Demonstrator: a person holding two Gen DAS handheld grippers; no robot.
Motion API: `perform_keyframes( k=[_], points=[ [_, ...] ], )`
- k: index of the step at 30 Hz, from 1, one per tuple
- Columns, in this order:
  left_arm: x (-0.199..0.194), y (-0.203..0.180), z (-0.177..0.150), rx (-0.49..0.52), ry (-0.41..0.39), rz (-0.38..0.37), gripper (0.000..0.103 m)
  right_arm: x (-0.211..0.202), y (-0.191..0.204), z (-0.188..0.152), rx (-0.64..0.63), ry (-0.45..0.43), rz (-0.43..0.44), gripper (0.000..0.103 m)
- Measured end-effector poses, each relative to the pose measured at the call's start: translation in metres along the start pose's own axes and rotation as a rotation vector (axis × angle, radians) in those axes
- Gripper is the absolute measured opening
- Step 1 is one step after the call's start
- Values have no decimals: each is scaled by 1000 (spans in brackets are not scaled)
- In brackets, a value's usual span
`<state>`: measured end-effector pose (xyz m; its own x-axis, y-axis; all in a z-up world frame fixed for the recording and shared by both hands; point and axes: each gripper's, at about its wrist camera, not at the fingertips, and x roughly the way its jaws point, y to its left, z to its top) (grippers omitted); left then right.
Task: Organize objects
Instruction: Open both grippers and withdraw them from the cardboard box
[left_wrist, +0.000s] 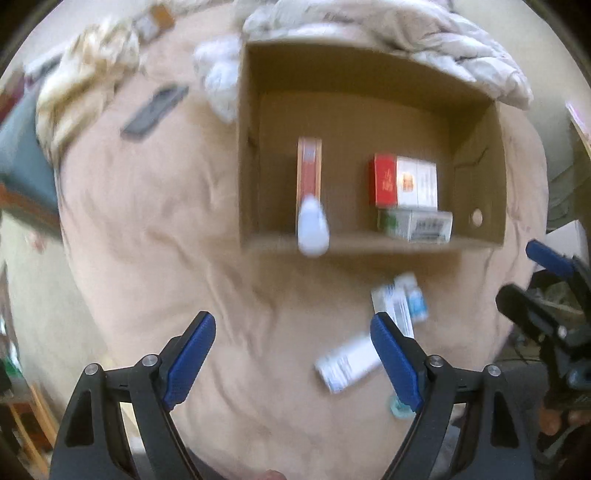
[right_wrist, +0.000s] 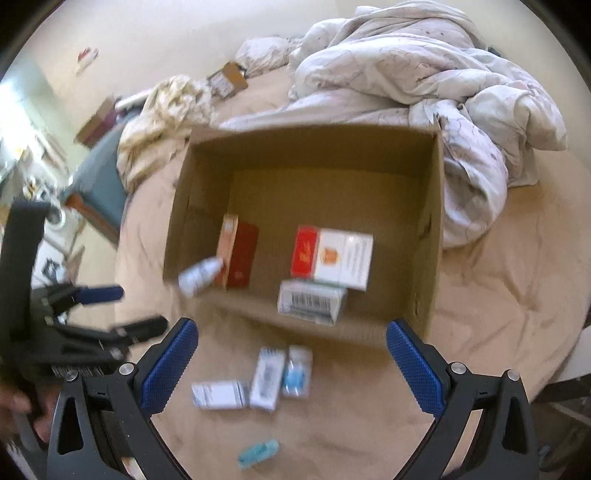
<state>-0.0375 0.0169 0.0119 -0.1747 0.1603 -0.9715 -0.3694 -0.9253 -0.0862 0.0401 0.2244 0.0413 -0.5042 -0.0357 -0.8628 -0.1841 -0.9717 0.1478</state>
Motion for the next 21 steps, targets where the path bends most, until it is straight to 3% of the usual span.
perform_keyframes(
  k=[2, 7, 11, 16, 21],
  points=[
    [5, 2, -7, -19, 25, -36, 84, -1, -1, -11, -12, 18, 12, 103],
    [13, 0, -15, 15, 2, 39, 84, 6, -8, -28, 19, 71, 64, 103],
    [19, 14, -11, -37, 30, 9, 84, 21, -20, -29, 58, 113, 24, 103],
    [17, 31, -4, -120, 14, 21, 84, 35, -41, -29, 184, 171, 117, 103],
    [28, 31, -2, -115, 44, 23, 84, 55, -24, -31, 141, 262, 161, 98]
  ],
)
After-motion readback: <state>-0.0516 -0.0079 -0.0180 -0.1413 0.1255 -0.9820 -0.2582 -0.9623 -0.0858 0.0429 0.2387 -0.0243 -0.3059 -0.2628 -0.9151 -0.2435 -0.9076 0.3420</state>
